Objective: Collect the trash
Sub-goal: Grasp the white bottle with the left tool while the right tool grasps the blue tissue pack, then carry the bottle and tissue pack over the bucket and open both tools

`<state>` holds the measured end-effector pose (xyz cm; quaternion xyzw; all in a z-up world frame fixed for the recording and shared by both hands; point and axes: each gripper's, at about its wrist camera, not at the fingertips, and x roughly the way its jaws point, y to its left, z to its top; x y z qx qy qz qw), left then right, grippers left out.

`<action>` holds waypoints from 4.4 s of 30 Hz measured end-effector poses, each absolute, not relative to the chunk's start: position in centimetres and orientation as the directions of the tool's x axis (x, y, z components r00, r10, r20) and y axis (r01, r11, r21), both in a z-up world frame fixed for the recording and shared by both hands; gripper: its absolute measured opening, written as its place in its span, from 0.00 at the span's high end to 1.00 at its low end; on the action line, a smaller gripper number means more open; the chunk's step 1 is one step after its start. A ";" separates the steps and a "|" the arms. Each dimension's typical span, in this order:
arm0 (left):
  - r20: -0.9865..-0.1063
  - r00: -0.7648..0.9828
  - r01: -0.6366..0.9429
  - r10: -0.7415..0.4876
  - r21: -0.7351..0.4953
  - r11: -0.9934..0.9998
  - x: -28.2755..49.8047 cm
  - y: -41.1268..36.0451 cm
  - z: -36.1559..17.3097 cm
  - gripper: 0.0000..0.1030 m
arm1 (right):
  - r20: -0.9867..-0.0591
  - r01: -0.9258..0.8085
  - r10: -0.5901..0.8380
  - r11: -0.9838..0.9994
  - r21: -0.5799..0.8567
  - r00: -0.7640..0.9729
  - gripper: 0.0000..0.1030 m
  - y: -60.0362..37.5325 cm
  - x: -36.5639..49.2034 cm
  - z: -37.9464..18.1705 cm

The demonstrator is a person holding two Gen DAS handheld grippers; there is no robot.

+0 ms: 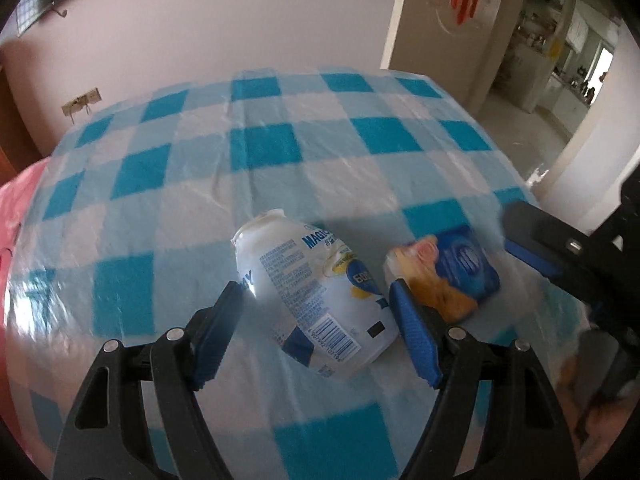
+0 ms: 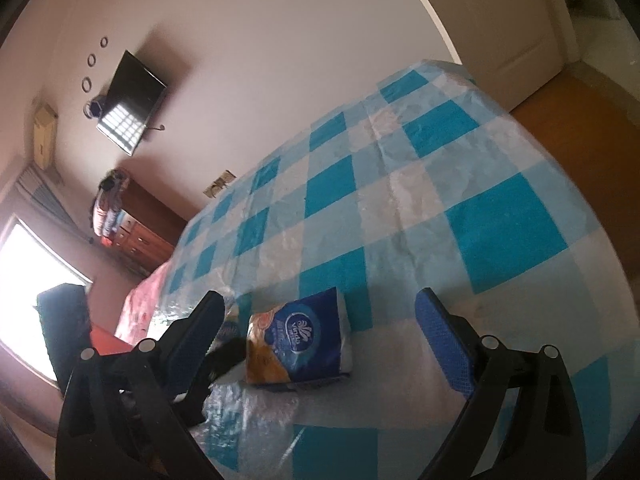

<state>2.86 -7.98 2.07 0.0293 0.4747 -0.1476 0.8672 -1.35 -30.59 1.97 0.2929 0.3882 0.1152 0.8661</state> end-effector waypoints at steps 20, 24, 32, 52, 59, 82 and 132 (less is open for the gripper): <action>-0.809 0.560 0.145 -0.177 -0.114 0.983 -1.7 -1.3 4.1 0.27 | -0.765 -0.130 0.173 0.985 0.117 0.620 0.08 -22.0 -1.1 2.2; -0.804 0.567 0.157 -0.180 -0.109 0.982 -2.6 -0.7 4.5 0.27 | -0.774 -0.151 0.129 0.988 0.043 0.620 0.08 -20.8 -1.1 2.1; -0.770 0.601 0.177 -0.217 -0.137 0.975 -4.2 1.2 5.1 0.27 | -0.790 -0.144 0.105 0.989 0.021 0.604 0.24 -20.6 -0.5 1.5; -0.705 0.661 0.224 -0.256 -0.141 0.964 -8.0 5.7 5.7 0.27 | -0.783 -0.190 0.091 0.981 -0.036 0.616 0.39 -19.2 -0.8 1.6; -0.704 0.658 0.220 -0.267 -0.159 0.962 -8.9 7.2 5.5 0.27 | -0.770 -0.160 0.089 0.987 -0.017 0.632 0.39 -19.8 -1.0 2.0; -0.649 0.751 0.101 -0.120 -0.067 0.993 -9.7 13.2 9.7 0.27 | -0.713 -0.188 0.265 0.964 0.187 0.649 0.39 -16.2 -4.5 8.0; -0.549 0.809 -0.308 0.210 -0.093 0.947 -12.2 32.7 14.8 0.27 | -0.588 -0.750 0.738 0.584 0.312 0.330 0.39 16.6 -4.0 19.9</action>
